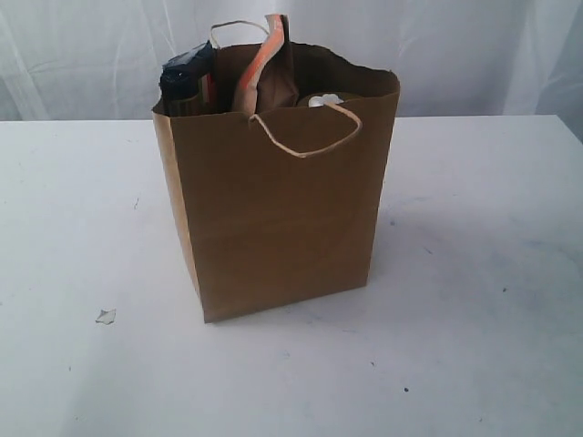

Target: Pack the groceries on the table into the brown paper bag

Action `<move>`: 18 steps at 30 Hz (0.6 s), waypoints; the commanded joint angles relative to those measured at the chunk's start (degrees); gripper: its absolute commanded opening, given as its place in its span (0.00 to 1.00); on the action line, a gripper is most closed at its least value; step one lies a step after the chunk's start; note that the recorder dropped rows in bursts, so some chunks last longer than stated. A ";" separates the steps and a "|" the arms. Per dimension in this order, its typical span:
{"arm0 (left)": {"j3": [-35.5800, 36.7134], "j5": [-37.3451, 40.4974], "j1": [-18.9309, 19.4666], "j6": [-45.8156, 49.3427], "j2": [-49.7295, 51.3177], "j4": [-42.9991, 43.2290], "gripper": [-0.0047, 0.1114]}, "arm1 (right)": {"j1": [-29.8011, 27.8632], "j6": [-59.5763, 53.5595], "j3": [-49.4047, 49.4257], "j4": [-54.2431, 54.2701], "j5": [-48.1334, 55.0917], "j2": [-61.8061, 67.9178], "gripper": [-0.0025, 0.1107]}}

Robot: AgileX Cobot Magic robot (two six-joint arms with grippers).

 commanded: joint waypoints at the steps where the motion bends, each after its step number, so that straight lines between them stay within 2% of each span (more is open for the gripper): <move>1: 5.75 -7.81 -0.56 -11.02 -3.00 7.99 0.04 | -0.33 0.17 0.33 -0.17 -0.34 -0.38 0.02; 4: 8.81 -11.15 -0.56 -11.68 -4.32 8.28 0.04 | -0.33 0.17 0.33 -0.17 -0.34 -0.38 0.02; 11: 15.08 -11.41 -0.56 -13.47 -7.50 8.28 0.04 | -0.33 0.17 0.33 -0.17 -0.34 -0.38 0.02; 14: 15.66 -11.41 -0.56 -13.69 -8.78 8.15 0.04 | -0.33 0.17 0.33 -0.17 -0.34 -0.38 0.02; 18: 15.66 -7.29 -0.56 -13.69 -10.00 8.07 0.04 | -0.33 0.17 0.33 -0.17 -0.34 -0.38 0.02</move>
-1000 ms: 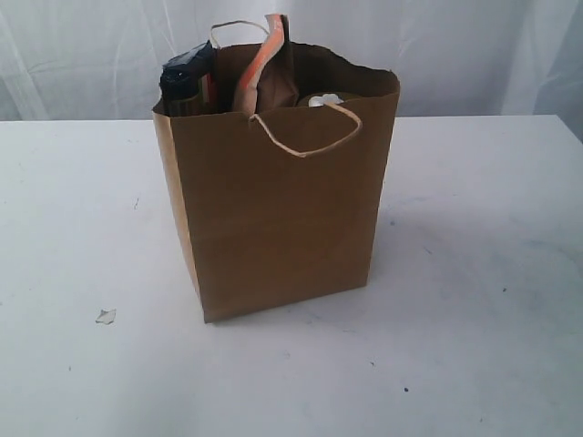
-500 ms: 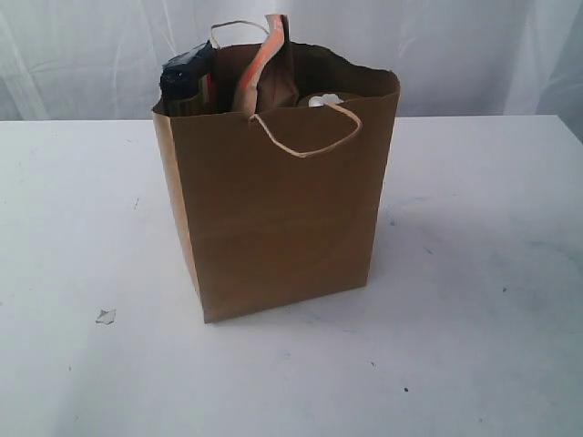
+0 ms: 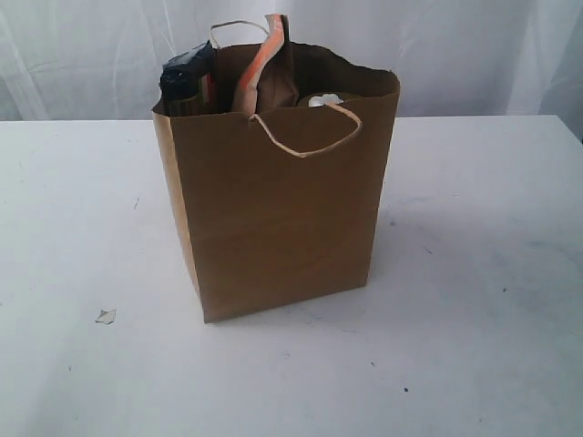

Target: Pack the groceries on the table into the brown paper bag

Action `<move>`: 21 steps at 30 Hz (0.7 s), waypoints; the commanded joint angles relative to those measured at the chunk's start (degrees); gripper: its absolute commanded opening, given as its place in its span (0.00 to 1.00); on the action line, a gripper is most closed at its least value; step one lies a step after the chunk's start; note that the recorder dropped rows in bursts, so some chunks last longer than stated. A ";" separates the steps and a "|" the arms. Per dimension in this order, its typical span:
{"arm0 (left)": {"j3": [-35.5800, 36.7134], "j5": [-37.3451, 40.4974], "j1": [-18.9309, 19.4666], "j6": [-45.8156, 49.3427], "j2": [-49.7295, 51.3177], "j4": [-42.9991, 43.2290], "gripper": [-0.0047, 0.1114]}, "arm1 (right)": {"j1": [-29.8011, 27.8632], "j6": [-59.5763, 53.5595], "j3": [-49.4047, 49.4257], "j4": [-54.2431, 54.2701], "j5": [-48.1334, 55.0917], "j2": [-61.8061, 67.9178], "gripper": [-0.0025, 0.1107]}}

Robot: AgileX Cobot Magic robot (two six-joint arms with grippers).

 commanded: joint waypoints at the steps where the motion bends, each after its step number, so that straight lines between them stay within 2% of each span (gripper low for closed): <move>1: 0.24 3.17 -0.32 -0.76 -1.14 0.01 0.04 | -0.33 0.17 0.33 -0.17 -0.34 -0.38 0.02; 5: 0.24 4.06 -0.21 -0.76 -1.14 0.01 0.04 | -0.33 0.17 0.33 -0.17 -0.34 -0.38 0.02; 10: 0.24 5.00 -0.21 -6.84 -1.14 0.01 0.04 | -0.33 0.17 0.33 -0.17 -0.34 -0.38 0.02; 21: 0.24 5.00 -0.21 -6.84 -1.14 0.42 0.04 | -0.33 0.17 0.33 -0.17 -0.34 -0.38 0.02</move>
